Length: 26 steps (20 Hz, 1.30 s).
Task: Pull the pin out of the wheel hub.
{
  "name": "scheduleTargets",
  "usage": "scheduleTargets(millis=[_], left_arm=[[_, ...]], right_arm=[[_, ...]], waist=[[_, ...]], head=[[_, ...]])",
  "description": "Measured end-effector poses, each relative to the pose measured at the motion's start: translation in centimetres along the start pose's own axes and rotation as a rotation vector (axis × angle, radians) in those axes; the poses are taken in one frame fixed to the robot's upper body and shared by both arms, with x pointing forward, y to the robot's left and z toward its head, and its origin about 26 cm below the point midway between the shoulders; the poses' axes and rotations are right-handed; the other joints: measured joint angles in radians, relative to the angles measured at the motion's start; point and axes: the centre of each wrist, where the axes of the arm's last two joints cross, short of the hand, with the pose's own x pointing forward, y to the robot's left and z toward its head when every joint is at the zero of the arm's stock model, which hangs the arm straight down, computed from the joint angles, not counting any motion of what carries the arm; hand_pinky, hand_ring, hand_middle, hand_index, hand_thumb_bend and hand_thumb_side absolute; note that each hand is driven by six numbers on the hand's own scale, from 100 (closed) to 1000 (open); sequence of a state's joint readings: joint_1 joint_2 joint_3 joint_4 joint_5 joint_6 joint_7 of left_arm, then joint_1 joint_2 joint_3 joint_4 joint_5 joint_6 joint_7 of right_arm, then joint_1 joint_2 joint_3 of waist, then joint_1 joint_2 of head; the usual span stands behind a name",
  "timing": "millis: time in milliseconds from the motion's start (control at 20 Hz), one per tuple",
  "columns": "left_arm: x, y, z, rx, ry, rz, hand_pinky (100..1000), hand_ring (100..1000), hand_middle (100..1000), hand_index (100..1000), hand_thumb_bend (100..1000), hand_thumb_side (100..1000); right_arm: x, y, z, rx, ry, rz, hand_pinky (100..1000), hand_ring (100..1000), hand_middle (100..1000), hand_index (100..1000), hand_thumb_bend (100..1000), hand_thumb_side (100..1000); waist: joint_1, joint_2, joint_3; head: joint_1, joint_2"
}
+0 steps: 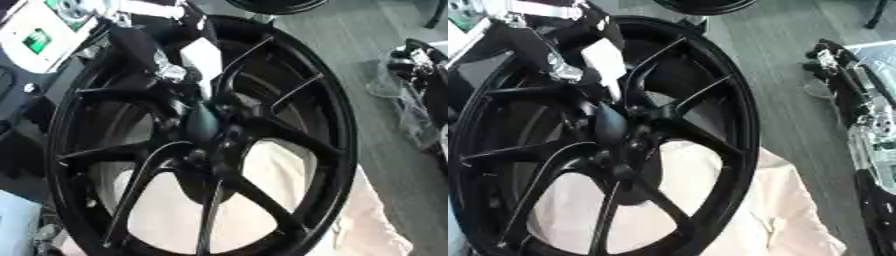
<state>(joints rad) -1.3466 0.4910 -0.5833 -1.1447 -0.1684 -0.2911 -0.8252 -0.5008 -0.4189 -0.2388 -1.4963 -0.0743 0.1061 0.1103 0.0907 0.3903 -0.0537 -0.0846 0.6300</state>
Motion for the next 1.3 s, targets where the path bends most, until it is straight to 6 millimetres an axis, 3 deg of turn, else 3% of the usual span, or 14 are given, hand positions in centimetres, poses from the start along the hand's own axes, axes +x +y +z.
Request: scheduleTargets(millis=[700,1050,1300], left_arm=[[0.12,0.22,-0.18,-0.008,0.011,-0.001,853,795,631,632,213,318],[0.19,0.62,0.02,-0.012,0.034,-0.002,797,733,550,537,124,116],[0.26,0.80,0.02,-0.015,0.042,0.006,765,693,522,466,100,100]], right_arm=[[0.01,0.01,-0.01,0.003,0.006,0.001,958,828,803,946,100,764],[0.02,0.01,-0.02,0.005,0.007,0.001,958,828,804,947,100,769],[0.02,0.01,-0.02,0.005,0.007,0.001,959,830,804,947,100,773]], waist=[[0.001,0.002,-0.001],[0.001,0.004,-0.001],[0.001,0.004,-0.001]], head=[[-0.001,0.000],[-0.001,0.000],[-0.006,0.001]])
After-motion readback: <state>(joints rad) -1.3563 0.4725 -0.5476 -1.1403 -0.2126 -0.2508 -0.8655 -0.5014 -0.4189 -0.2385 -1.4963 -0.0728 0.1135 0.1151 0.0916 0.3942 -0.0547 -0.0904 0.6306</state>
